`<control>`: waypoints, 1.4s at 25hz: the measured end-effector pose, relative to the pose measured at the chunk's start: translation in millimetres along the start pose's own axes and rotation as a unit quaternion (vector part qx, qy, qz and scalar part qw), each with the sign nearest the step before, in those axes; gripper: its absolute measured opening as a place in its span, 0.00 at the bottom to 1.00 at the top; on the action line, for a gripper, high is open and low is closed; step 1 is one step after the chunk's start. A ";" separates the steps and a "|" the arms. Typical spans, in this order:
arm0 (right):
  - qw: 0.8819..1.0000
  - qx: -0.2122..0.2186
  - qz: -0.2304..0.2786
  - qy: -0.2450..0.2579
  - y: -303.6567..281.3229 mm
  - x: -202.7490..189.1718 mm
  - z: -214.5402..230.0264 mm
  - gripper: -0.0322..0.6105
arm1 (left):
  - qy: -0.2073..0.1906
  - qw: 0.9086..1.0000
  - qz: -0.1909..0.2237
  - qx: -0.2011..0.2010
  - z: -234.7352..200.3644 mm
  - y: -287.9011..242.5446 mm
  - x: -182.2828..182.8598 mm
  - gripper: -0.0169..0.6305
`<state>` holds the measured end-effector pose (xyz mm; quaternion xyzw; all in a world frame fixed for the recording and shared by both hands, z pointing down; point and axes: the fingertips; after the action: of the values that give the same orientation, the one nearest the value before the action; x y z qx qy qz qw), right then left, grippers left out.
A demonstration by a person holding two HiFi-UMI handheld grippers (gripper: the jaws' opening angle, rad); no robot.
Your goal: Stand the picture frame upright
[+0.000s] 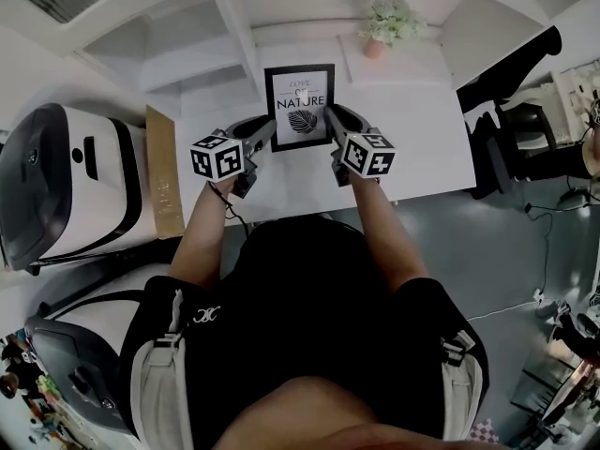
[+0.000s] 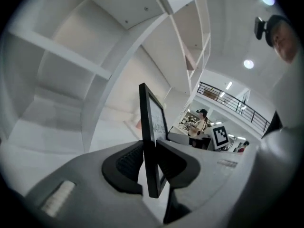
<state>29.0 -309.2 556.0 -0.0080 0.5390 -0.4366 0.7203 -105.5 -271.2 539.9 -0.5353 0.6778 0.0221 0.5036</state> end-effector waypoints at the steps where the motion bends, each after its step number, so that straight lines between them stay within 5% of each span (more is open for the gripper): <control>1: 1.000 0.000 0.013 0.015 0.8 5.9 -6.4 0.16 | -0.018 1.000 0.007 0.012 0.5 5.8 4.1 0.16; 6: 0.995 -0.001 0.050 0.090 -1.9 27.5 -38.4 0.16 | -0.078 0.993 0.042 0.078 -4.7 33.1 13.1 0.17; 14: 0.990 0.018 0.040 0.133 -29.6 28.3 -77.8 0.16 | -0.096 0.981 0.058 0.159 -31.2 67.9 3.2 0.17; 35: 0.992 -0.021 -0.036 0.115 -106.3 -3.2 -66.8 0.16 | -0.075 0.982 -0.013 0.175 -118.5 44.9 -18.1 0.17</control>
<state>-89.4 -342.3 581.8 0.0083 0.6266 -0.4489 0.6370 -218.6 -306.9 588.1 -0.4444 0.6245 -0.0631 0.6392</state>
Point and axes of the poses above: the fingertips, and each gripper's own axes: y backward along the fingers, z to its right, x out of its top, and after that the axes turned 15 degrees about -z, right-handed
